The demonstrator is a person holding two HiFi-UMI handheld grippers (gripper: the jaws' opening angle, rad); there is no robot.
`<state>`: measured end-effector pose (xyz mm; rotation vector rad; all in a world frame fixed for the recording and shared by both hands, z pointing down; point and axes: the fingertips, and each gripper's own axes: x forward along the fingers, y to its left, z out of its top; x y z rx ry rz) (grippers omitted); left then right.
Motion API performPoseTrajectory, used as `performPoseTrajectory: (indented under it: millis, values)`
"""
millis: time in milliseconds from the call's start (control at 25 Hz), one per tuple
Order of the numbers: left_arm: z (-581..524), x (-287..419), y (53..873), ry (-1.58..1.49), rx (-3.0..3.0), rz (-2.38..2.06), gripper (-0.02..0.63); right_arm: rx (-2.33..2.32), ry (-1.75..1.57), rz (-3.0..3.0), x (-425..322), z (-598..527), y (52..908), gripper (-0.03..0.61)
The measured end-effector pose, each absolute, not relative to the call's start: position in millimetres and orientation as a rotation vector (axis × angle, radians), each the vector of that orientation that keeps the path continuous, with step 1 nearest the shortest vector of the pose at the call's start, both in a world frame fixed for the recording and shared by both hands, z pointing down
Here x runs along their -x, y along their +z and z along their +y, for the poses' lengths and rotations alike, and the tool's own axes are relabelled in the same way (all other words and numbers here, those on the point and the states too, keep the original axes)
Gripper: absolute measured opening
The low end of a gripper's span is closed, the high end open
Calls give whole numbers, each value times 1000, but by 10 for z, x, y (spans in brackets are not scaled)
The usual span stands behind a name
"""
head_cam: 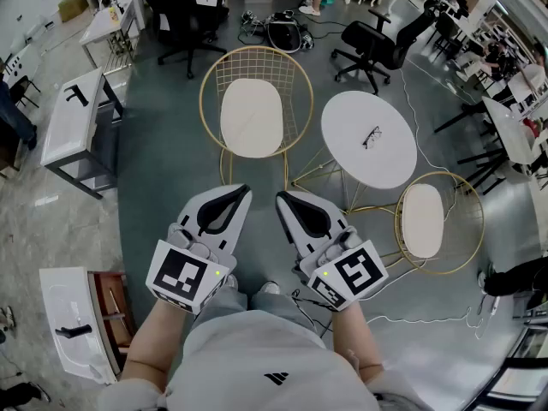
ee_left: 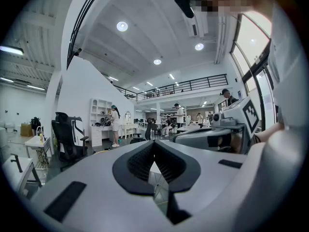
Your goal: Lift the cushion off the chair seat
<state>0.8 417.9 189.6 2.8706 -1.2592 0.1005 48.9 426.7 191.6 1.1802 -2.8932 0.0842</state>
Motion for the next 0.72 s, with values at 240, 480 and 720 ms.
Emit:
performPoseTrajectory:
  millis: [240,480,720]
  values:
    - [4127,169,1904,98,-2872,-1244,12,-1183,85,-2885,-302,4240,1935,8]
    - [4057,275,1876,80,-2890,-1218,12,-1204,77,-2868,-180,4187,1927,8]
    - [3962,442,1920,91,-2907,-1178,12,-1258,128,-2872,-28,4104,1950,9]
